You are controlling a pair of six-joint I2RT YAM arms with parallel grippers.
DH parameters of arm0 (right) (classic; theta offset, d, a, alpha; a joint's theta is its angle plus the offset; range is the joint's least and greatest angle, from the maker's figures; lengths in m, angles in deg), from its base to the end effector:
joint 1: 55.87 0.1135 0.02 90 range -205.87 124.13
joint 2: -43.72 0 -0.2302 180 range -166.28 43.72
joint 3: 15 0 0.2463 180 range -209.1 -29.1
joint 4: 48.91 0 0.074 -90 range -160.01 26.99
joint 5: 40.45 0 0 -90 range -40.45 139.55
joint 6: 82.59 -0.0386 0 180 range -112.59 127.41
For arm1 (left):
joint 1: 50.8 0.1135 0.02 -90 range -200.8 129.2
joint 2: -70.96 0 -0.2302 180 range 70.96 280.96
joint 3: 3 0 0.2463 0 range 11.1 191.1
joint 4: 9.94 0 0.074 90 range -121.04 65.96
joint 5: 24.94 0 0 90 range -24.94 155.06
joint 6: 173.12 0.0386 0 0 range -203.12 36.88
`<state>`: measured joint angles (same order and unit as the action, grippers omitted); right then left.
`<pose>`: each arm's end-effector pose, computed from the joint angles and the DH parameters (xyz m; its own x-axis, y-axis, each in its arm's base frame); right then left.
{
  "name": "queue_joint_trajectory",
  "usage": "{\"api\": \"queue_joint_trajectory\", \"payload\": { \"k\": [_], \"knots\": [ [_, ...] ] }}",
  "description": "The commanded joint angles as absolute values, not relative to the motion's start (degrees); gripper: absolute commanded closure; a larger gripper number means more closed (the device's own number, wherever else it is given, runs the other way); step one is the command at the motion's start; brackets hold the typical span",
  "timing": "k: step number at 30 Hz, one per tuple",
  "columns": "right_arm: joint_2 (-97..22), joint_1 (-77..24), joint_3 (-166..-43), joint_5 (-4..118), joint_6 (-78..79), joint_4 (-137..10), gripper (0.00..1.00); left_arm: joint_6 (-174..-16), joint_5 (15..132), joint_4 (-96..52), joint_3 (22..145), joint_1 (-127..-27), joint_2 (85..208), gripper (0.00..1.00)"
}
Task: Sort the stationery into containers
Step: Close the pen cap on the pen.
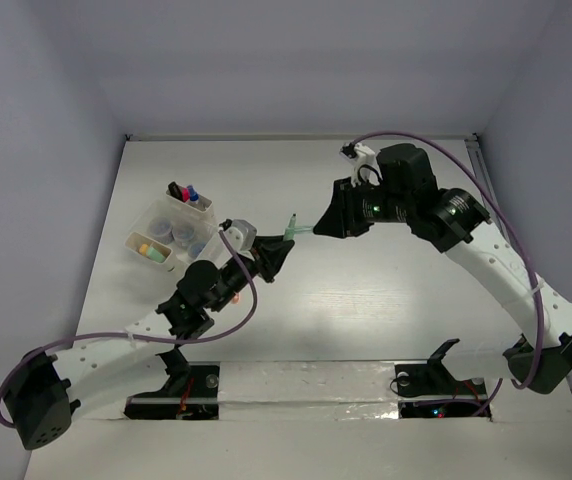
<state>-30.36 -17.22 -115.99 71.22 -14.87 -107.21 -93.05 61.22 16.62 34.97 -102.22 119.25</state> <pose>0.2022 0.1799 0.3891 -0.6898 -0.1005 -0.7170 -0.6107 0.6128 0.5016 0.1375 -0.1682 0.2727 0.0442 -0.3313 -0.9425 0.7589 0.6247 -0.1840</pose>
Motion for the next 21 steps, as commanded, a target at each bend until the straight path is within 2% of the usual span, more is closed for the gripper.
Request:
{"api": "queue_joint_trajectory", "payload": {
  "k": [1, 9, 21],
  "knots": [
    [-29.67, -17.99, -118.57, 65.99, -14.29, -100.9, 1.0, -93.58, 63.83, 17.97, 34.47, -103.19, 119.38, 1.0],
    [-32.91, -17.99, -118.74, 65.37, -14.47, -95.35, 1.0, -93.05, 64.62, 17.88, 34.39, -103.19, 119.74, 1.0],
    [-40.3, -17.99, -124.11, 66.51, -11.92, -96.76, 1.0, -92.52, 64.79, 18.06, 33.86, -103.19, 119.83, 1.0]
  ]
}}
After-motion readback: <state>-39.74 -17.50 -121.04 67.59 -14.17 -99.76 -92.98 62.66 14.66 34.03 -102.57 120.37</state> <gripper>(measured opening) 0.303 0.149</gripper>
